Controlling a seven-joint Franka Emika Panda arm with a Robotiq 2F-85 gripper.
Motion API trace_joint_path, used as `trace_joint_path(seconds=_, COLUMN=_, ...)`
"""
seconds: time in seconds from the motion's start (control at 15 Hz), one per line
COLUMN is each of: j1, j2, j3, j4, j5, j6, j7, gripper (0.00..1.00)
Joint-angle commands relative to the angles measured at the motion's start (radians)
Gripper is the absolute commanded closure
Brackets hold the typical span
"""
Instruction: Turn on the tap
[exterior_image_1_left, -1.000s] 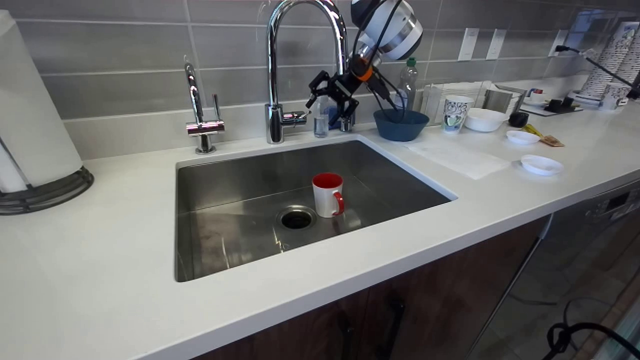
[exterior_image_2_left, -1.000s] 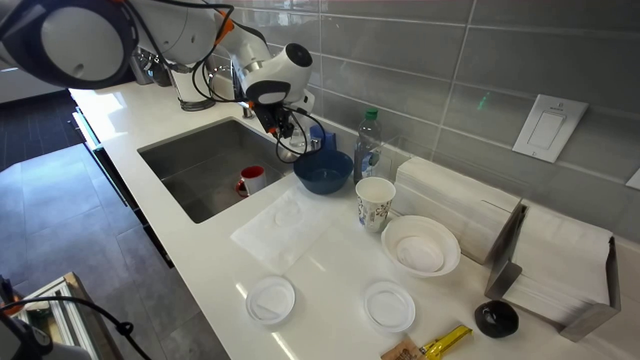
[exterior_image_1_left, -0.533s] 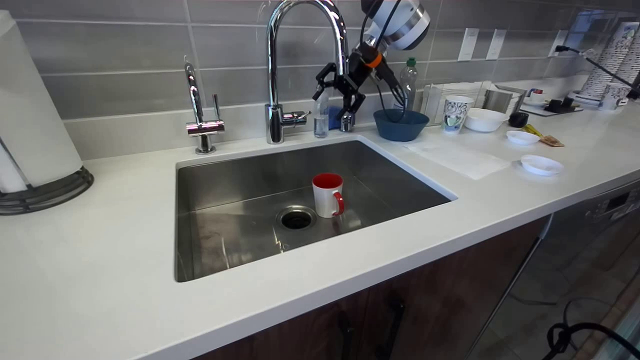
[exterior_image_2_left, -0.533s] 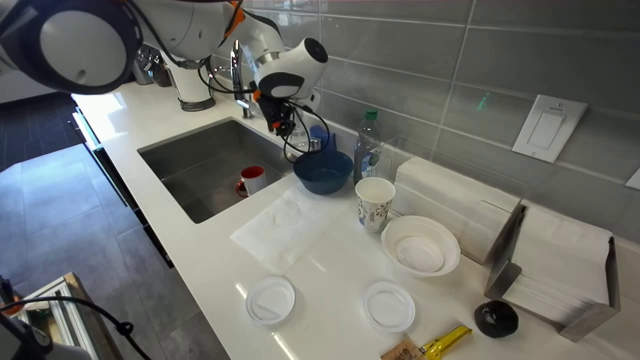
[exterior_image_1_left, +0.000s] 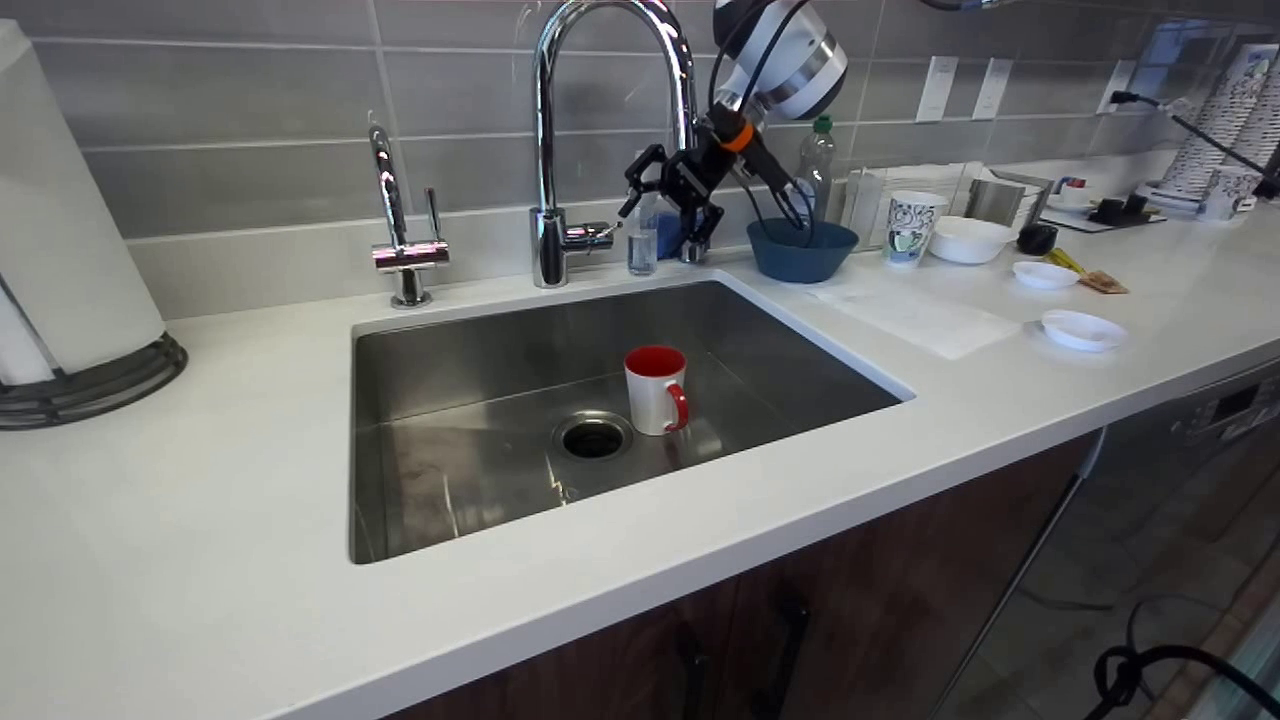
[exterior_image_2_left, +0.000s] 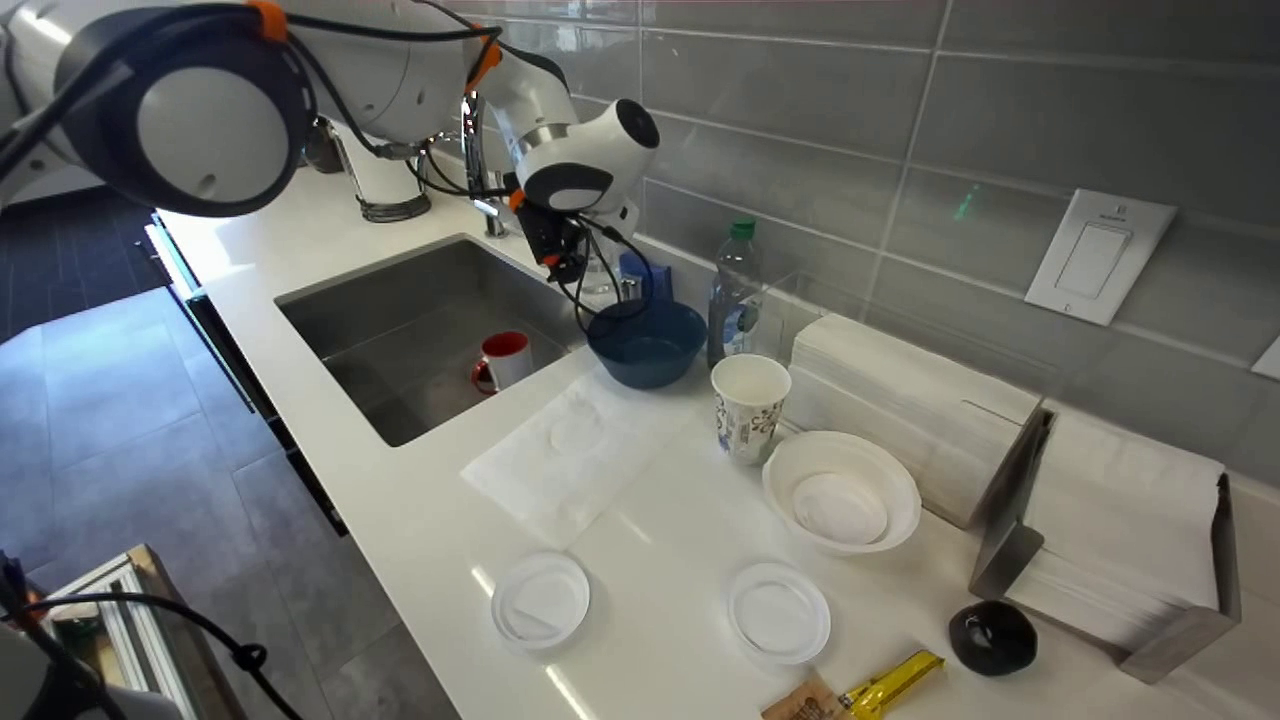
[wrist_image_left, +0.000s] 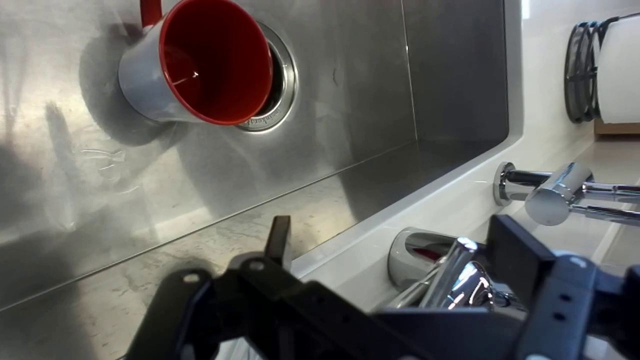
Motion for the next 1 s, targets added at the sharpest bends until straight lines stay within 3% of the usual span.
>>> trace_joint_path(seconds=0.0, j1=0.001, j2=0.048, j3=0.012, j4=0.063, j5=0.022, j6=-0.021, j7=0.013, gripper=0.00)
trace_joint_path(seconds=0.2, j1=0.002, j2=0.061, j3=0.018, j4=0.075, j5=0.022, j6=-0.013, j7=0.007, gripper=0.00)
trace_joint_path(seconds=0.4, j1=0.001, j2=0.066, j3=0.021, j4=0.085, j5=0.023, j6=-0.001, j7=0.002, gripper=0.32)
trace_joint_path(seconds=0.73, j1=0.002, j2=0.071, j3=0.026, j4=0.109, j5=0.021, j6=0.002, j7=-0.001, gripper=0.68)
trace_joint_path(seconds=0.8, j1=0.002, j2=0.072, j3=0.025, j4=0.113, j5=0.019, j6=0.002, j7=-0.001, gripper=0.70)
trace_joint_path(seconds=0.87, j1=0.002, j2=0.072, j3=0.024, j4=0.115, j5=0.017, j6=0.001, j7=0.000, gripper=0.66)
trace_joint_path(seconds=0.93, j1=0.004, j2=0.073, j3=0.021, j4=0.117, j5=0.011, j6=0.004, j7=0.000, gripper=0.71)
